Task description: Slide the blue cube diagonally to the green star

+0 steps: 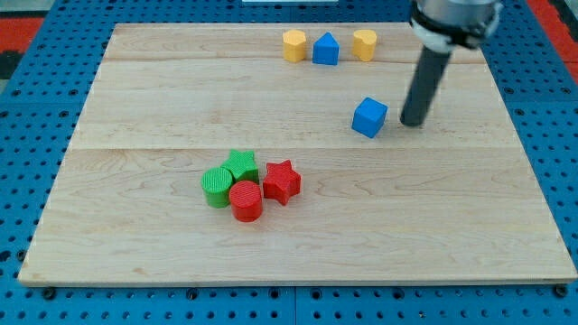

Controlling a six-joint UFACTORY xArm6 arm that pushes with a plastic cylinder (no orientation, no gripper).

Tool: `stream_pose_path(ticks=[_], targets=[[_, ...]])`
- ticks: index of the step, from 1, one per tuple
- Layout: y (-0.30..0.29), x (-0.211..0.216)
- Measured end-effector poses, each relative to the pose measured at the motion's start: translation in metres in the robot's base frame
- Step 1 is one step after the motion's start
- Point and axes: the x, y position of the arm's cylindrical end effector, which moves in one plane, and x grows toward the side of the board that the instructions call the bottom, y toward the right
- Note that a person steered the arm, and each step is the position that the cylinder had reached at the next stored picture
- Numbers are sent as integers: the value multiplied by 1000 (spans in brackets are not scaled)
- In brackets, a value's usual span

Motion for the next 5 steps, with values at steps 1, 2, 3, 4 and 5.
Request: stream_pose_path(ticks=[1,2,3,4,5], targets=[[-81,-34],[-36,-13],[20,17],[13,66],[-57,27]])
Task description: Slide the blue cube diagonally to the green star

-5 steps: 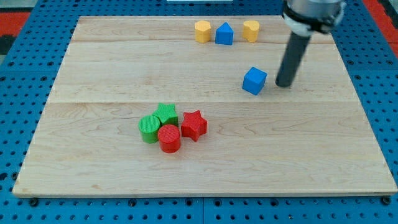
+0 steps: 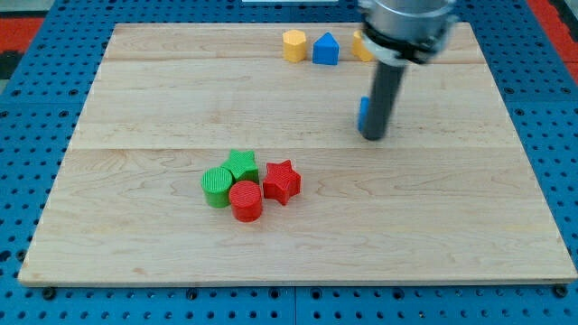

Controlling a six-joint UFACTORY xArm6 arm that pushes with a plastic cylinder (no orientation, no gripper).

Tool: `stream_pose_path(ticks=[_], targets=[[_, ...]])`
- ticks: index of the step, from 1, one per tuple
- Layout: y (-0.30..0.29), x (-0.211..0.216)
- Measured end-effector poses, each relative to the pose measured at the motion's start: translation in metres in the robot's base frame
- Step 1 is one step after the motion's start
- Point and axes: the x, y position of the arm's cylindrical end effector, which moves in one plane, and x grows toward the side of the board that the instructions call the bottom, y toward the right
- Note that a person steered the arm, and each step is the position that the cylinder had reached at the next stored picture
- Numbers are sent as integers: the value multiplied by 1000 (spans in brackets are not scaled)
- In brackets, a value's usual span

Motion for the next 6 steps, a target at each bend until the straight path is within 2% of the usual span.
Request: stream_pose_path(ticks=[1,2,3,5,6], targets=[[-5,-55],[6,-53],[52,-40],[7,-111],[13,-80]])
